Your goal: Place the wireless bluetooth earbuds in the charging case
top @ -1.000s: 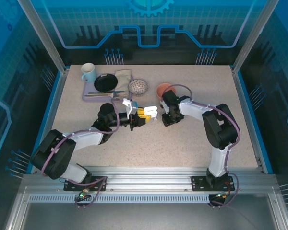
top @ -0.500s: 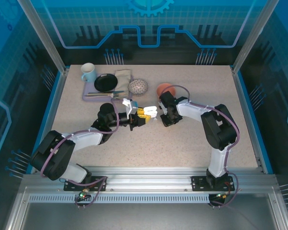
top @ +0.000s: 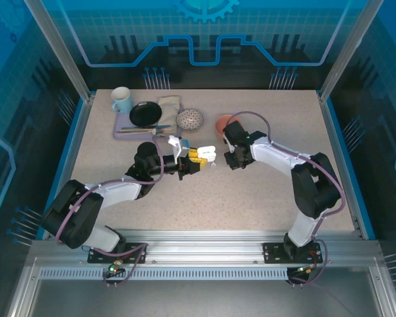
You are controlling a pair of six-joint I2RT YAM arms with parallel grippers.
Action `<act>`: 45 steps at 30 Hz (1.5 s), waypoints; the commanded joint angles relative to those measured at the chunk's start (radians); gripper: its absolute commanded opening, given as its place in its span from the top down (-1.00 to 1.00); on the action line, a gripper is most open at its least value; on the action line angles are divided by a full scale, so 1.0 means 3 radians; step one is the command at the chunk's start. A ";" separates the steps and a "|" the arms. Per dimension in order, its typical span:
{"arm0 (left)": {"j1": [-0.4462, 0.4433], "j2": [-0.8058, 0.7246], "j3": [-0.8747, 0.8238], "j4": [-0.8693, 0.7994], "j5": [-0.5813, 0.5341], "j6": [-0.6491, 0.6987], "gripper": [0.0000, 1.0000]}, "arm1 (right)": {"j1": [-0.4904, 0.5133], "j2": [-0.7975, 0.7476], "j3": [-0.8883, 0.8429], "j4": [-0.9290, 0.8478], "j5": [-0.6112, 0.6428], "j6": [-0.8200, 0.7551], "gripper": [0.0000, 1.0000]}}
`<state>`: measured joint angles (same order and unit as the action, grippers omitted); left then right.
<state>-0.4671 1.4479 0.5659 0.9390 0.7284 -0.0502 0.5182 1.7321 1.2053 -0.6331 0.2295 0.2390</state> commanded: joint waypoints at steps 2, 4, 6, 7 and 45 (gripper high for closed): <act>-0.0015 -0.0003 0.0052 0.0040 -0.0056 0.0050 1.00 | 0.0013 -0.0348 -0.0040 -0.0126 0.0163 0.0101 0.58; -0.0011 0.0020 0.0052 0.0060 -0.0058 0.0027 1.00 | 0.0011 -0.0499 -0.0032 -0.0161 0.0196 0.0122 0.58; -0.0012 0.0036 0.0055 0.0073 -0.0066 0.0019 1.00 | 0.0016 -0.0673 -0.0014 -0.0209 0.0234 0.0144 0.58; -0.0013 0.0041 0.0059 0.0075 -0.0066 0.0012 1.00 | 0.0016 -0.0744 -0.0005 -0.0229 0.0252 0.0149 0.58; -0.0064 0.0063 0.0589 -0.0421 0.0174 0.0172 1.00 | 0.1067 -0.1734 0.0085 0.0761 0.0391 -0.0699 0.61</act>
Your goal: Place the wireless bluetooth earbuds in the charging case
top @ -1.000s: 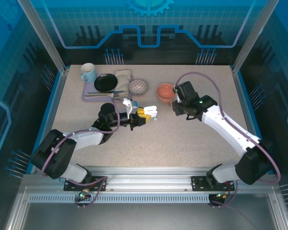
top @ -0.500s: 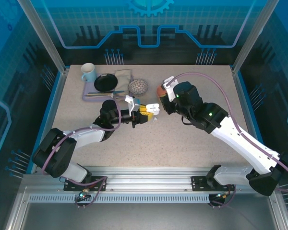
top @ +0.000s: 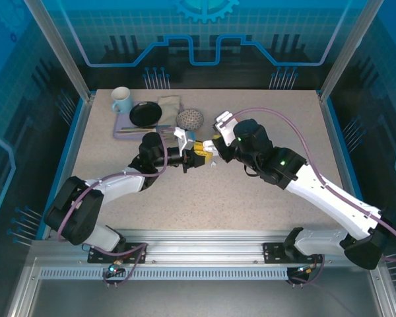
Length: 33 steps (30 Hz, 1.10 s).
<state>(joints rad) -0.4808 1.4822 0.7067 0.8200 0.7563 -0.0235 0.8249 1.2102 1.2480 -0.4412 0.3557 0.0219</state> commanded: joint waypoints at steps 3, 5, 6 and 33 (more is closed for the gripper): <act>-0.0017 -0.0055 0.0126 -0.0026 0.0059 0.0084 1.00 | 0.0044 0.0015 -0.0094 0.0126 -0.0040 0.0047 0.61; -0.0015 -0.0052 0.0125 -0.0020 0.0050 0.0086 1.00 | 0.0046 0.0008 -0.0126 0.0126 -0.0049 0.0054 0.62; -0.0017 -0.0047 0.0132 -0.0014 0.0046 0.0084 1.00 | 0.0045 0.0010 -0.0145 0.0128 -0.0056 0.0057 0.63; -0.0018 -0.0092 0.0111 0.0015 0.0041 0.0050 1.00 | -0.0017 0.0096 -0.0329 0.0240 -0.0007 0.0101 0.70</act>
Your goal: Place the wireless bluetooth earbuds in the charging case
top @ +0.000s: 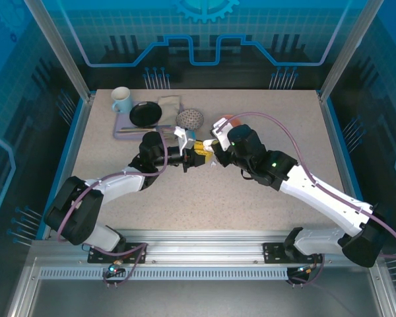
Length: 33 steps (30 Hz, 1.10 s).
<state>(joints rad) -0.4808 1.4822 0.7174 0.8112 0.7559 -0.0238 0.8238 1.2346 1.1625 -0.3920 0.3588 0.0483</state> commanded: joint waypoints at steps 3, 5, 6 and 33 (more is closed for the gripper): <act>-0.0014 -0.0091 0.0071 0.0068 0.0016 0.0050 1.00 | 0.0003 -0.0004 -0.0084 0.0091 -0.0059 -0.0004 0.70; -0.0017 -0.0086 0.0077 0.0077 0.0007 0.0050 1.00 | 0.0024 -0.0024 -0.0115 0.0105 -0.0089 -0.0008 0.70; -0.0018 -0.0079 0.0077 0.0083 0.0006 0.0049 1.00 | 0.0037 -0.0031 -0.0126 0.0110 -0.0086 -0.0015 0.70; -0.0017 -0.0070 0.0047 0.0152 -0.0059 0.0018 1.00 | 0.0163 -0.0106 -0.0116 -0.0049 0.0234 -0.0126 0.75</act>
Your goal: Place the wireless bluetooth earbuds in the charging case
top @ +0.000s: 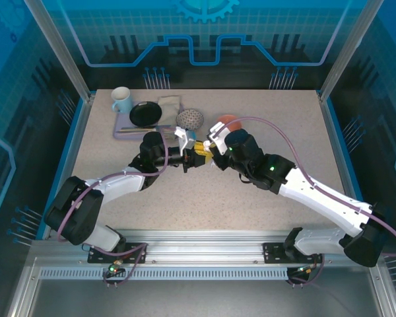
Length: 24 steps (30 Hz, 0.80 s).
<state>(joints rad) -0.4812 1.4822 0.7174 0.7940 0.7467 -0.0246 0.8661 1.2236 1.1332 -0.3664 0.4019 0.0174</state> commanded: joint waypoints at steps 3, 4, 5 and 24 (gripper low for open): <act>-0.0016 -0.0066 0.0046 0.0208 -0.0028 0.0021 1.00 | -0.0013 -0.0098 -0.0014 -0.0144 0.0095 -0.0019 0.76; -0.0014 -0.0065 0.0043 0.0211 -0.0026 0.0021 1.00 | -0.0026 -0.0106 -0.0016 -0.0144 0.0097 -0.0016 0.76; -0.0016 -0.0068 0.0040 0.0211 -0.0032 0.0021 1.00 | -0.0041 -0.0113 -0.0013 -0.0151 0.0087 -0.0016 0.76; -0.0017 -0.0097 -0.0018 0.0214 -0.0088 0.0051 1.00 | -0.0533 -0.0245 0.0089 -0.0318 -0.0336 0.0511 0.63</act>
<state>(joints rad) -0.4820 1.4811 0.7174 0.8177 0.7361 -0.0242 0.7570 1.1885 1.1332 -0.4297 0.3580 0.0864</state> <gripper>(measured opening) 0.244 0.176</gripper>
